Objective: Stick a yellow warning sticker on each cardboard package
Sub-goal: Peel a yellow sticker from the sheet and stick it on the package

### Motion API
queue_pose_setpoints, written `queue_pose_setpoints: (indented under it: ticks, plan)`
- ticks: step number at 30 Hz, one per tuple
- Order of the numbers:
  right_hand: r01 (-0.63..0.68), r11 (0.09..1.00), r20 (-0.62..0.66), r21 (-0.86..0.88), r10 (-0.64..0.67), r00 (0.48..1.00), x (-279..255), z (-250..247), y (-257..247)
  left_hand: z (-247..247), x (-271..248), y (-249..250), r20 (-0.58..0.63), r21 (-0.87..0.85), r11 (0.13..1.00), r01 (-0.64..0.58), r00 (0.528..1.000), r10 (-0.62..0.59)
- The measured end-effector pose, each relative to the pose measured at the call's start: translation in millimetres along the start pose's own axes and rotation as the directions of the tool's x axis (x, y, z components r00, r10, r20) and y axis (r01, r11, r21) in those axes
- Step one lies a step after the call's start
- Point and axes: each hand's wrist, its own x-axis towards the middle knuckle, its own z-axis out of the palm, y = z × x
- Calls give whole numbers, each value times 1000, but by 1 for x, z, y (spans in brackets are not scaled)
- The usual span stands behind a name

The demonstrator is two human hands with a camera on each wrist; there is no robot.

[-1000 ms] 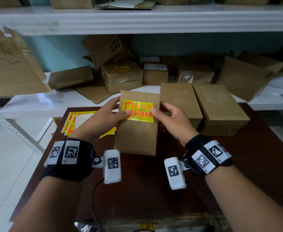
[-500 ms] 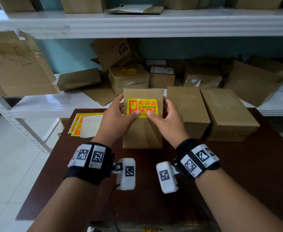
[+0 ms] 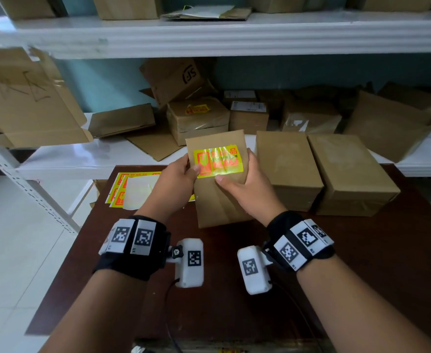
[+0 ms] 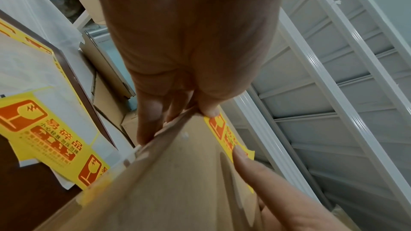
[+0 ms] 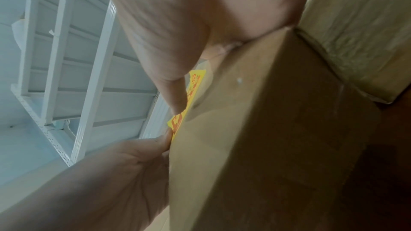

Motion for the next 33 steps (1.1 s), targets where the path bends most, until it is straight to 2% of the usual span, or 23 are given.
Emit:
queue_pose_setpoints:
  ticks: [3, 6, 10, 17, 23, 29, 33]
  plan:
    - [-8, 999, 10, 37, 8, 1000, 0, -3, 0, -1, 1, 1, 15, -45, 999, 14, 1000, -13]
    - [-15, 1000, -71, 27, 17, 997, 0, 0, -1, 0, -2, 7, 20, -50, 999, 0, 1000, 1]
    - [-59, 996, -172, -69, 46, 984, -2, 4, -3, 6, -7, 12, 18, -35, 999, -31, 999, 31]
    - [-102, 973, -226, -207, 54, 973, -7, 3, -7, 13, -13, 16, -33, 5, 998, -69, 997, 69]
    - [-82, 986, -173, -143, 56, 983, -4, 1, -6, 9, -12, 16, -50, 36, 996, -80, 995, 82]
    - [-17, 987, -77, -159, 5, 997, 2, -5, 1, 0, -11, 10, -50, -58, 998, -13, 999, 10]
    - [-19, 987, -60, -161, 10, 998, 4, -4, 4, -1, -12, 9, -61, -57, 998, 13, 998, -16]
